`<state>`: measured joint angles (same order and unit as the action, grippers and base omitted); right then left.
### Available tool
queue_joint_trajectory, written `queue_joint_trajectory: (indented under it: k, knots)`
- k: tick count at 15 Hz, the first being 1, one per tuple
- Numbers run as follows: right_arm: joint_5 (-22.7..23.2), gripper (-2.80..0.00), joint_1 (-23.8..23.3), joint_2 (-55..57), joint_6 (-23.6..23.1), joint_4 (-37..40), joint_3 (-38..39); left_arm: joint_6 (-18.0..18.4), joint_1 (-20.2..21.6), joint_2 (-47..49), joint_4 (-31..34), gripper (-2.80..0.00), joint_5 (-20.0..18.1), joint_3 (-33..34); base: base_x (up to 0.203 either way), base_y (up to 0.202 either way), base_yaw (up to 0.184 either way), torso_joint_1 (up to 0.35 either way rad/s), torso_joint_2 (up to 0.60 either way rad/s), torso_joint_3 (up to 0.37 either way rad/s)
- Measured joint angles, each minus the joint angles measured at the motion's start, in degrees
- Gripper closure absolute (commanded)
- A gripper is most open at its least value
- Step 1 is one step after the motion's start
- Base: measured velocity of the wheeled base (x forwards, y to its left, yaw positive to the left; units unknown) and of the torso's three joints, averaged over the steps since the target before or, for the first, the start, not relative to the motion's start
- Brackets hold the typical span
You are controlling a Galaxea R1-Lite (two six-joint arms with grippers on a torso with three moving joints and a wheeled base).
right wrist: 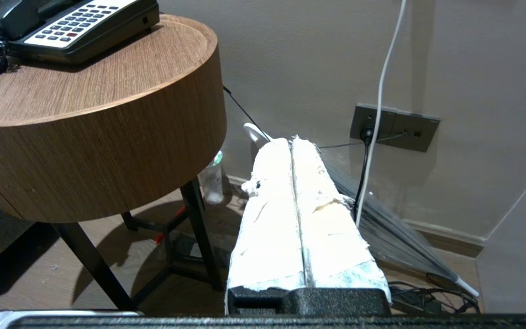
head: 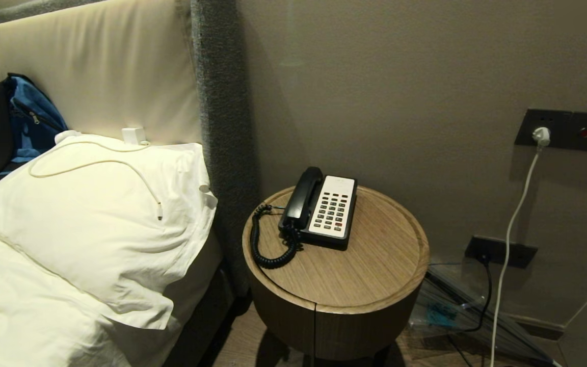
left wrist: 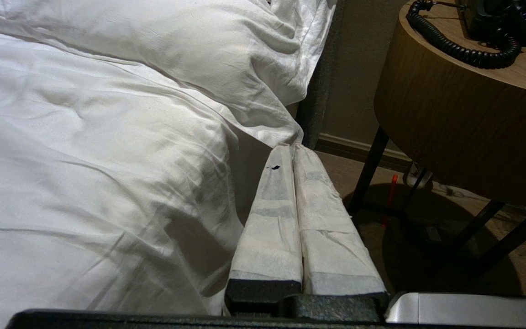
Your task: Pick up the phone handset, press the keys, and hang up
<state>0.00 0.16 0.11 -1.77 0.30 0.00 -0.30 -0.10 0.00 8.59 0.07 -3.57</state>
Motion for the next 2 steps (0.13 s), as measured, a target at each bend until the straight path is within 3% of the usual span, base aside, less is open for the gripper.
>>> queue_joint_trajectory:
  k: [2]
  knots:
    - [0.0,0.0,0.0,0.0,0.1,0.1,0.0,0.0,0.0,0.0,0.0,0.0,0.0,0.0,0.0,0.0,0.0,0.0,0.0,0.0]
